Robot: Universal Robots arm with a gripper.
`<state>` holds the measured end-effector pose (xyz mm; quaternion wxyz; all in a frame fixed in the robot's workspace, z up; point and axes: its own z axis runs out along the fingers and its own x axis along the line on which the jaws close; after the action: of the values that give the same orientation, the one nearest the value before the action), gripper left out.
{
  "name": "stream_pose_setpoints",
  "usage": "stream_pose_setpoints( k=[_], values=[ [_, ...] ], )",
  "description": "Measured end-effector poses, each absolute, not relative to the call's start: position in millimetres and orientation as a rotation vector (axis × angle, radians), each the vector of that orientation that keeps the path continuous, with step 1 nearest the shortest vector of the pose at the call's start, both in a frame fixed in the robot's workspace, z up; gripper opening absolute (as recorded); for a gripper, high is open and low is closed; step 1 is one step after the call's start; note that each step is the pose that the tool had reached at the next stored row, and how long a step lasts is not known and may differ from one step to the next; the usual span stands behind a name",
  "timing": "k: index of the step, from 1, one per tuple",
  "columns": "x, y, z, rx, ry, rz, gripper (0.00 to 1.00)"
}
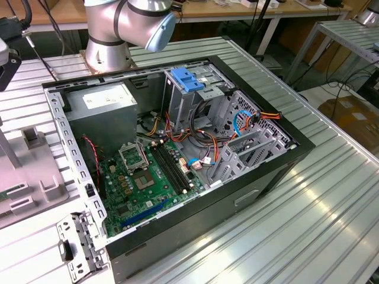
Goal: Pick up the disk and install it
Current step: 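Reach for the disk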
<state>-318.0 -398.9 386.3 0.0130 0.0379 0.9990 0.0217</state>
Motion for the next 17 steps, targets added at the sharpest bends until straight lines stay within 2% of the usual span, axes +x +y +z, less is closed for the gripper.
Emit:
stream_pose_setpoints(
  k=[17],
  values=[
    [-342, -399, 384, 0.118, 3.113, 0.068, 0.11]
  ],
)
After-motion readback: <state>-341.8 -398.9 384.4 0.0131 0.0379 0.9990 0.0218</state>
